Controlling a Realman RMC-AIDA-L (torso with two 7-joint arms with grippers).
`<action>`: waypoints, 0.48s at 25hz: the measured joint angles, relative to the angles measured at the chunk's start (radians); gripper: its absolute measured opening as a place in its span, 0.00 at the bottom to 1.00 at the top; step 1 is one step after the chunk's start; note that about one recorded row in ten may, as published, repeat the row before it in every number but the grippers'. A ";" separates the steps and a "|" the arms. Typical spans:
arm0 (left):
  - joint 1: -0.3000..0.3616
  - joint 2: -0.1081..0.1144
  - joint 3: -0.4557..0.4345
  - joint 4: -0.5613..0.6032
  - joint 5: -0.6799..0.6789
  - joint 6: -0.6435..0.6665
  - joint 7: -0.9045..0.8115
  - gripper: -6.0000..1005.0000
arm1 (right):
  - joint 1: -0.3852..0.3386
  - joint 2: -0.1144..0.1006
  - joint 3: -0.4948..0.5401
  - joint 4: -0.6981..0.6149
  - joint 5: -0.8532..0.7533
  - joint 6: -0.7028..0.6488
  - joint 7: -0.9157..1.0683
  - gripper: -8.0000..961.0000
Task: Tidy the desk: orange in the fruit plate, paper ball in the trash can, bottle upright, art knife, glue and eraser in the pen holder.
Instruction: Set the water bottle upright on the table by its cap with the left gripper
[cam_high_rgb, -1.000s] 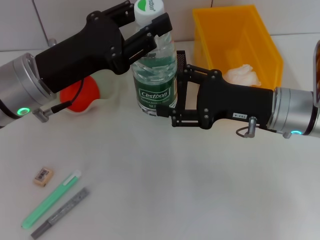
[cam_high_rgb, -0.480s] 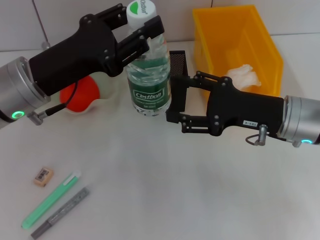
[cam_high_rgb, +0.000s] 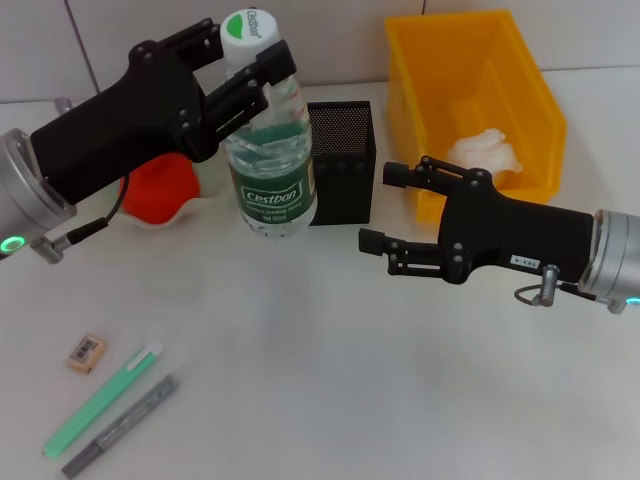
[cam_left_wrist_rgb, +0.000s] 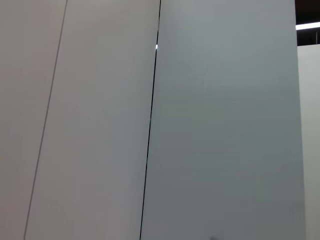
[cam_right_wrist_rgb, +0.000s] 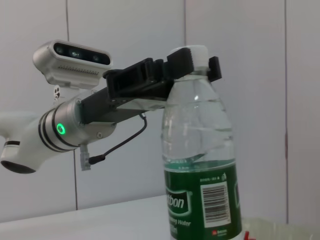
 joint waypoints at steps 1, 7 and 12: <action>0.000 0.000 0.000 0.000 0.000 0.000 0.000 0.44 | -0.005 0.000 0.003 -0.001 0.000 0.000 0.000 0.87; 0.028 0.004 -0.025 0.003 0.009 -0.002 0.006 0.44 | -0.012 -0.002 0.005 -0.003 0.000 0.000 0.000 0.87; 0.049 0.005 -0.045 0.005 0.011 -0.002 0.017 0.44 | -0.015 -0.002 0.005 -0.004 0.000 -0.001 0.000 0.87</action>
